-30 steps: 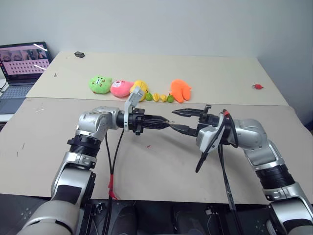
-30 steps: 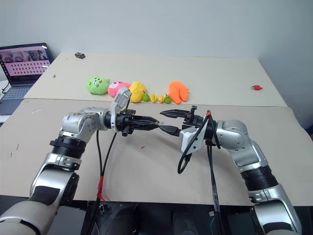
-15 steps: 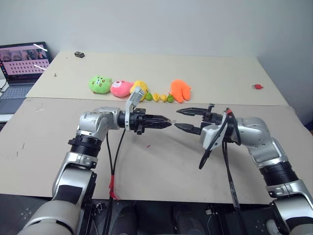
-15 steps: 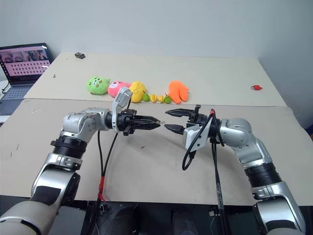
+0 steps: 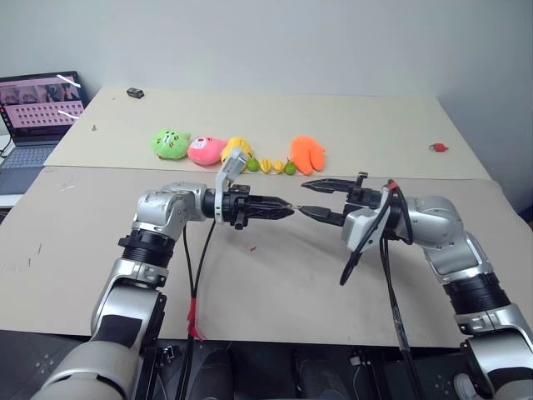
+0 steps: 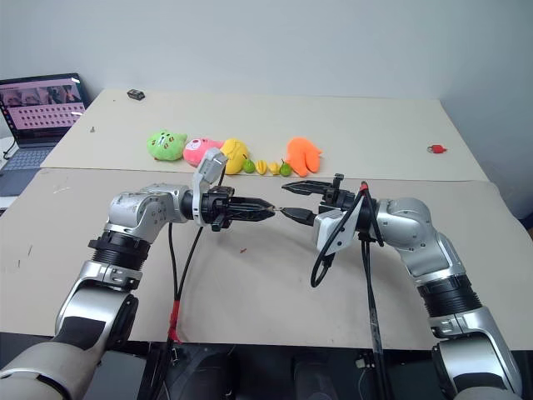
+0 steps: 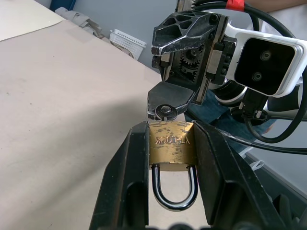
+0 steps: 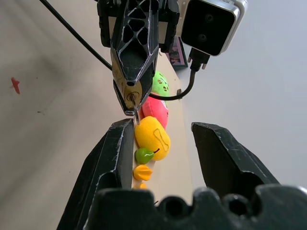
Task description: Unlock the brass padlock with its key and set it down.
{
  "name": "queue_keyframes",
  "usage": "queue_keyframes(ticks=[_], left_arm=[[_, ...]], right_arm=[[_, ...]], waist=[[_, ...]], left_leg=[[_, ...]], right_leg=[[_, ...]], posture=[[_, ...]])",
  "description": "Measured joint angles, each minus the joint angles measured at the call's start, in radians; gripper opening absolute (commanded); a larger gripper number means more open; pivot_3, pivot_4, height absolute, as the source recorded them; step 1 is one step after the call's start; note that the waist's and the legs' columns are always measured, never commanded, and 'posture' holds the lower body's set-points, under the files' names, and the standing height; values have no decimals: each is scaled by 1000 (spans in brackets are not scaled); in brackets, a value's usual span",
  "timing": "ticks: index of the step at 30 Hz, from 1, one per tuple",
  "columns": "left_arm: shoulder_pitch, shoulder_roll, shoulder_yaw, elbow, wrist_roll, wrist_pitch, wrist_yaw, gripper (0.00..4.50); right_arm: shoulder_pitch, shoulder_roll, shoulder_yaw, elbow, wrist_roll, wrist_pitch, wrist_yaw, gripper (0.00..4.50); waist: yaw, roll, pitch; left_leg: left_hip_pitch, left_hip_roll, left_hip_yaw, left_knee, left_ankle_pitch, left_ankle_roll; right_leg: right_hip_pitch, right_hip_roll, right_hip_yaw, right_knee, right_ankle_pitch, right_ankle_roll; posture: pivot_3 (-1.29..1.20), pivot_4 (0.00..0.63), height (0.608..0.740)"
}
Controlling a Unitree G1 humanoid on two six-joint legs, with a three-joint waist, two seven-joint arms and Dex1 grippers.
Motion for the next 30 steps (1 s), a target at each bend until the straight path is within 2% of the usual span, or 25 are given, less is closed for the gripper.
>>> queue_keyframes(ticks=[6, 7, 10, 12, 13, 26, 28, 30], left_arm=[[0, -1, 5, 0, -10, 2, 6, 830], [0, -1, 5, 0, -10, 4, 9, 830], [0, 0, 14, 0, -19, 15, 12, 830], [0, 1, 22, -2, -25, 15, 14, 830], [0, 2, 27, -4, -28, 15, 14, 830], [2, 7, 21, -12, -27, 20, 21, 830], [4, 6, 18, -17, -27, 19, 21, 830], [9, 7, 8, -23, -24, 16, 18, 830]], right_arm=[[0, 9, 3, -13, 0, 3, 1, 2410], [0, 11, 5, -13, 1, 3, 2, 1889], [0, 11, 11, -13, 0, 3, 10, 1043], [0, 11, 19, -13, 0, 4, 14, 266], [0, 10, 22, -13, -1, 4, 19, 68], [-3, 8, 25, -8, 18, 14, 48, 68], [-3, 4, 31, -19, 80, 68, 94, 68], [-1, -15, 43, -72, 210, 239, 190, 68]], waist=[[0, 0, 0], [0, 0, 0], [0, 0, 0], [0, 0, 0], [0, 0, 0], [0, 0, 0], [0, 0, 0], [0, 0, 0]], left_leg=[[0, 0, 0, 0, 0, 0], [0, 0, 0, 0, 0, 0], [0, 0, 0, 0, 0, 0], [0, 0, 0, 0, 0, 0], [0, 0, 0, 0, 0, 0], [0, 0, 0, 0, 0, 0], [0, 0, 0, 0, 0, 0], [0, 0, 0, 1, 0, 0]], right_leg=[[0, 0, 0, 0, 0, 0], [0, 0, 0, 0, 0, 0], [0, 0, 0, 0, 0, 0], [0, 0, 0, 0, 0, 0], [0, 0, 0, 0, 0, 0], [0, 0, 0, 0, 1, -1], [0, 0, 0, 0, 1, -2], [1, 0, 0, 1, 2, -3]], posture=[[0, 150, 717], [0, 150, 717], [0, 150, 717], [0, 150, 717], [0, 150, 717], [0, 150, 717], [0, 150, 717], [0, 150, 717]])
